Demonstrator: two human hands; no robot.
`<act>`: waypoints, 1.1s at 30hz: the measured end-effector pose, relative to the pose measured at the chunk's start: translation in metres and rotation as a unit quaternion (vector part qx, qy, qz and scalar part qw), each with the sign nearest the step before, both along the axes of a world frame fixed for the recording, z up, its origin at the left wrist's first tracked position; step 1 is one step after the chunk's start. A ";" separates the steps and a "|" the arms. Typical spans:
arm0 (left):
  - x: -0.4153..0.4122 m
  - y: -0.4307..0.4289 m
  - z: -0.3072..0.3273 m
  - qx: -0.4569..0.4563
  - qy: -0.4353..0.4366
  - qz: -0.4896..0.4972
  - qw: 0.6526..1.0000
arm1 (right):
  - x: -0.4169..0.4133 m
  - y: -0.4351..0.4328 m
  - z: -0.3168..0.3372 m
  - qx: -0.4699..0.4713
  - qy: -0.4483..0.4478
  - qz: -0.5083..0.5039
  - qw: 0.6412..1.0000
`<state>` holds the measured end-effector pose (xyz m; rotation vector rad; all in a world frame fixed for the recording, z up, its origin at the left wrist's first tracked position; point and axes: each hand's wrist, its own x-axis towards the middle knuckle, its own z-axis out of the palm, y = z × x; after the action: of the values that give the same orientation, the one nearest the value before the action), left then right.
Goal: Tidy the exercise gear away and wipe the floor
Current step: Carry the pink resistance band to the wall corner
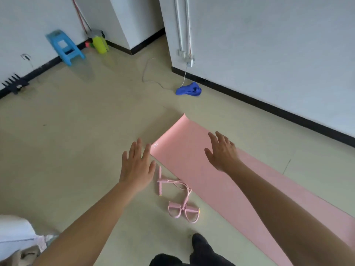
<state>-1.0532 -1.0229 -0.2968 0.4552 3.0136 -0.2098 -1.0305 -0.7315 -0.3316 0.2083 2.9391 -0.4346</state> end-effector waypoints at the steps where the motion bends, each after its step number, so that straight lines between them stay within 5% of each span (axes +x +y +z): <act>1: -0.019 -0.008 -0.002 0.001 -0.001 -0.004 1.000 | -0.013 -0.009 -0.002 -0.005 -0.010 -0.008 1.000; 6: -0.112 -0.041 -0.046 -0.019 -0.032 -0.072 0.997 | -0.070 -0.047 -0.035 -0.016 -0.057 -0.053 0.997; 12: -0.211 -0.047 -0.182 -0.094 -0.147 -0.200 0.964 | -0.097 -0.079 -0.144 -0.055 -0.108 -0.209 0.971; 16: -0.243 -0.054 -0.311 -0.117 -0.192 -0.284 0.932 | -0.102 -0.109 -0.269 -0.085 -0.183 -0.271 0.941; 28: -0.208 -0.122 -0.777 -0.063 -0.259 -0.249 0.931 | -0.057 -0.240 -0.739 -0.175 -0.294 -0.365 0.866; 33: -0.217 -0.123 -0.876 -0.068 -0.197 -0.195 0.958 | -0.043 -0.269 -0.834 -0.061 -0.268 -0.415 0.867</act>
<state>-1.2706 -1.1460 -1.1729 0.9477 2.4788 -0.3068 -1.0737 -1.0009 -1.1660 1.3488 2.1278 -0.5411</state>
